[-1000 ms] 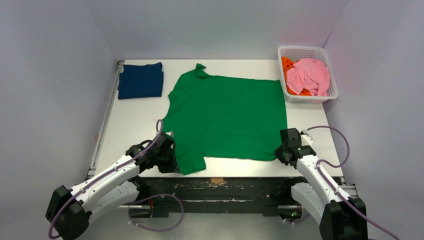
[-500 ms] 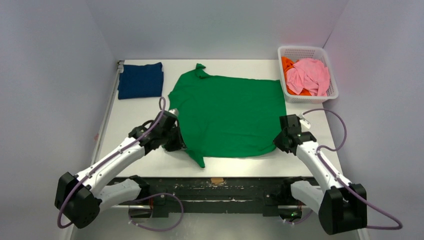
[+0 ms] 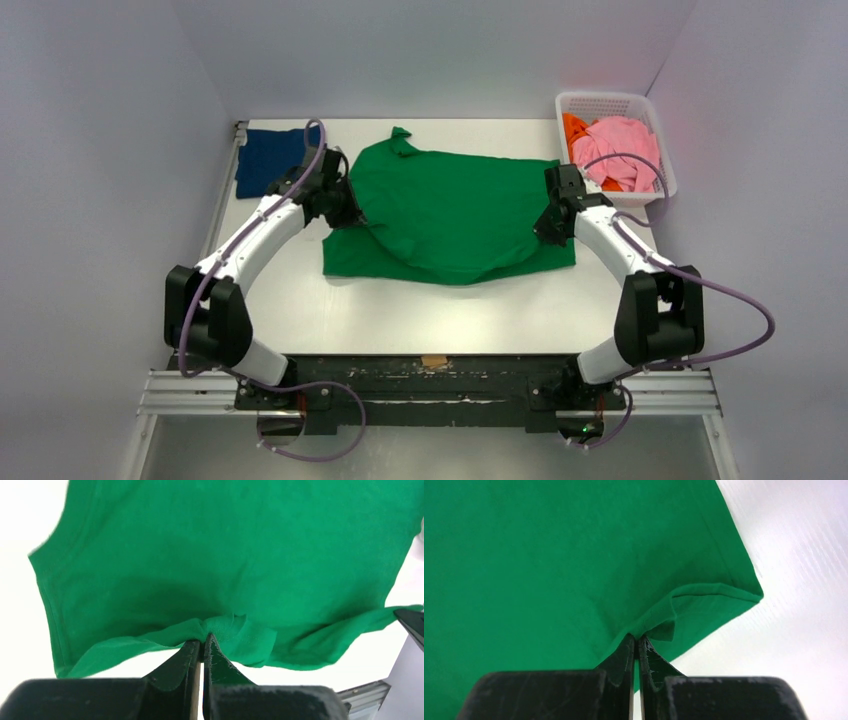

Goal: Fold and stack the t-shirts
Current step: Fold the flattened tshirt in 1/3 of the way

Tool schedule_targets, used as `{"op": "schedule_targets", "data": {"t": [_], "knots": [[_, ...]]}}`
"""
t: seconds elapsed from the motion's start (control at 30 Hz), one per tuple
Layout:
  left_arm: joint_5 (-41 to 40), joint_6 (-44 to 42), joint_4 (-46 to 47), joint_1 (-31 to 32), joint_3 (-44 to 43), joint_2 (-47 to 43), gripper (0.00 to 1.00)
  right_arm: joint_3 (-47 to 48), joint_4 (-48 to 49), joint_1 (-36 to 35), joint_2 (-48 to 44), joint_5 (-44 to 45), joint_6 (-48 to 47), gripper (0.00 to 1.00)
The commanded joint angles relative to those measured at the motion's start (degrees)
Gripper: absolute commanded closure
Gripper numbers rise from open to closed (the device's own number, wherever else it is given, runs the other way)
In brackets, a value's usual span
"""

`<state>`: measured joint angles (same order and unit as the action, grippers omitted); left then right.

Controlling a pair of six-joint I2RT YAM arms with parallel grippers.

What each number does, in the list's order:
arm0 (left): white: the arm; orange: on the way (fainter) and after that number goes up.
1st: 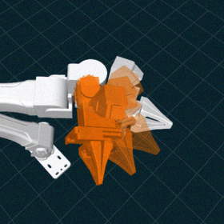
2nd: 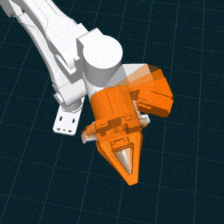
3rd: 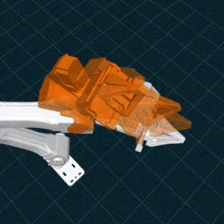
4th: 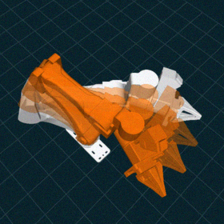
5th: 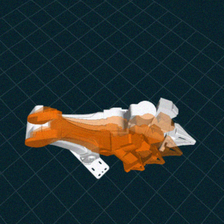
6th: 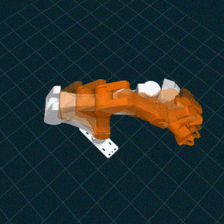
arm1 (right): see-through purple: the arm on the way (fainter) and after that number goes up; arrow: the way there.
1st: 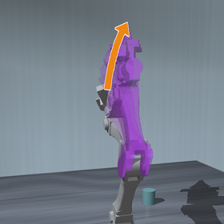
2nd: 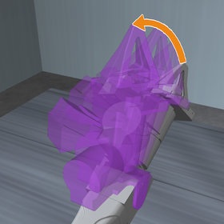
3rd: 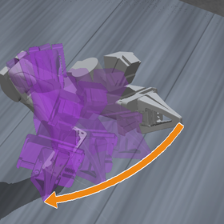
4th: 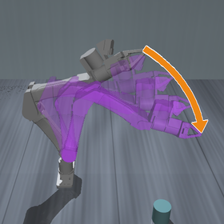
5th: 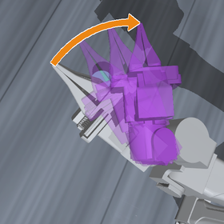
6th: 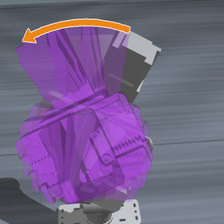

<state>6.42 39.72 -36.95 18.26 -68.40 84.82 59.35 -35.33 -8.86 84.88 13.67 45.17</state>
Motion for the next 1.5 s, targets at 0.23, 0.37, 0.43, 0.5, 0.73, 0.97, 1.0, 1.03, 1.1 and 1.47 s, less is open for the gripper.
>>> {"op": "schedule_targets", "data": {"t": [0.23, 0.37, 0.43, 0.5, 0.73, 0.97, 1.0, 1.03, 1.1, 1.47], "knots": [[1.73, -5.89, 0.68, -3.74, -17.02, 14.18, 1.0, 11.62, -0.61, 2.24, 8.13, 6.75, -1.84, 1.0], [-1.06, -6.55, 0.51, -4.34, -20.55, 17.19, 1.0, 13.74, -0.56, 3.22, 11.1, 7.18, -1.62, 1.0], [-1.14, -6.82, 0.36, -4.67, -21.73, 18.45, 1.0, 14.8, -0.4, 3.59, 12.47, 7.49, -1.58, 1.0], [-1.22, -7.17, 0.58, -4.87, -22.47, 19.71, 1.0, 15.52, -0.04, 3.87, 13.82, 7.38, -1.57, 1.0], [-2.94, -8.54, 0.52, -5.41, -29.27, 27.83, 0.71, 18.22, 0.55, 4.56, 18.16, 8.16, 0.04, 0.74], [-5.3, -8.05, -6.01, -6.06, -36.15, 30.69, 0.0, 20.23, -5.37, 3.04, 17.09, 18.36, 2.28, 0.12], [-3.63, -7.9, -3.7, -6.02, -32.72, 28.52, 0.0, 19.13, -4.71, 2.18, 16.09, 18.48, 1.61, 0.12], [-1.69, -7.6, -1.02, -5.92, -29.32, 26.6, 0.0, 17.98, -4.07, 1.28, 15.15, 18.15, 1.19, 0.11], [2.31, -6.86, 1.95, -5.75, -23.43, 23.34, 0.0, 15.73, -2.18, -1.24, 13.41, 17.16, 0.18, 0.11], [7.54, -4.4, 7.03, -4.99, -8.98, 22.65, 0.0, 15.95, 11.45, -5.14, 21.23, 5.56, -6.33, 0.1]]}}
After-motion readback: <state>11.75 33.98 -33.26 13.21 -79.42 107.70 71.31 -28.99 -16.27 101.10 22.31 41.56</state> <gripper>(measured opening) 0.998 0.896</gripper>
